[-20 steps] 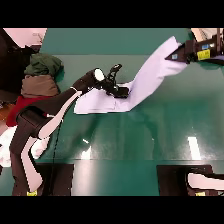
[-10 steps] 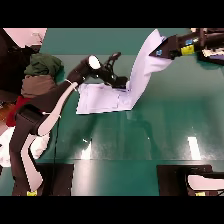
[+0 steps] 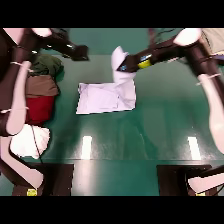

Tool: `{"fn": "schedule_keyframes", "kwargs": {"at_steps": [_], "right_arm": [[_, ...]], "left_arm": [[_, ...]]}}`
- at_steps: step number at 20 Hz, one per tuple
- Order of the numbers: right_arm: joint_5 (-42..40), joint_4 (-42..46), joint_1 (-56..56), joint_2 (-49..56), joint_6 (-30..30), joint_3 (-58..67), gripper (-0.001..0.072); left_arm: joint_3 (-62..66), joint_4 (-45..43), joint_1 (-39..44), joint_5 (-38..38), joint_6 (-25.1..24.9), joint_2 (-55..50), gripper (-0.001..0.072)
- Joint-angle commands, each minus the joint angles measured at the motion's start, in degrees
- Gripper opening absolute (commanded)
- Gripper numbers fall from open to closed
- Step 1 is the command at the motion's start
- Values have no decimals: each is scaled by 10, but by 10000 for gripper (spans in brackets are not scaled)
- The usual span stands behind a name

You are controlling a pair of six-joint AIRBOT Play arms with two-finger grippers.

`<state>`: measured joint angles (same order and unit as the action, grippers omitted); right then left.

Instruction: Fold the shirts.

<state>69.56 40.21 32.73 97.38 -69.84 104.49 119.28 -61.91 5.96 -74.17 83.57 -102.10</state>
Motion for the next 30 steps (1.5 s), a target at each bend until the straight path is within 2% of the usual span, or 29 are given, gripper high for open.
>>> {"fn": "schedule_keyframes", "kwargs": {"at_steps": [1,2,3,4,7,9,11,17,18,19,20,22,26,30], "right_arm": [[-139,-2,103,69,71,6,290],[-160,0,128,94,71,26,423],[-164,0,143,114,71,52,508],[-161,0,150,129,71,80,545],[-79,53,129,123,60,122,533],[-7,107,83,91,31,89,532],[31,123,28,55,7,21,532],[2,118,-155,-32,-39,-224,535],[-1,116,-178,-36,-44,-245,579],[-9,100,-195,-37,-45,-265,694],[-21,74,-213,-35,-44,-286,717],[-42,22,-229,-24,-41,-315,718],[-44,-59,-211,38,-31,-304,711],[-35,-84,-144,110,-31,-218,697]], "left_arm": [[0,-11,-76,-19,1,52,24],[-3,-11,-90,-24,2,59,24],[-5,-11,-98,-31,3,63,24],[-6,-11,-102,-44,2,63,24],[-7,-3,-97,-69,1,63,24],[-7,2,-92,-71,1,63,24],[-10,8,-82,-73,0,63,24],[-60,8,-37,-37,-31,63,24],[-63,8,-31,-30,-31,63,24],[-65,8,-26,-24,-31,63,23],[-65,8,-23,-17,-31,63,24],[-65,8,-21,-12,-30,63,24],[-65,8,-21,-14,-30,63,24],[-65,8,-21,-16,-30,63,24]]}}
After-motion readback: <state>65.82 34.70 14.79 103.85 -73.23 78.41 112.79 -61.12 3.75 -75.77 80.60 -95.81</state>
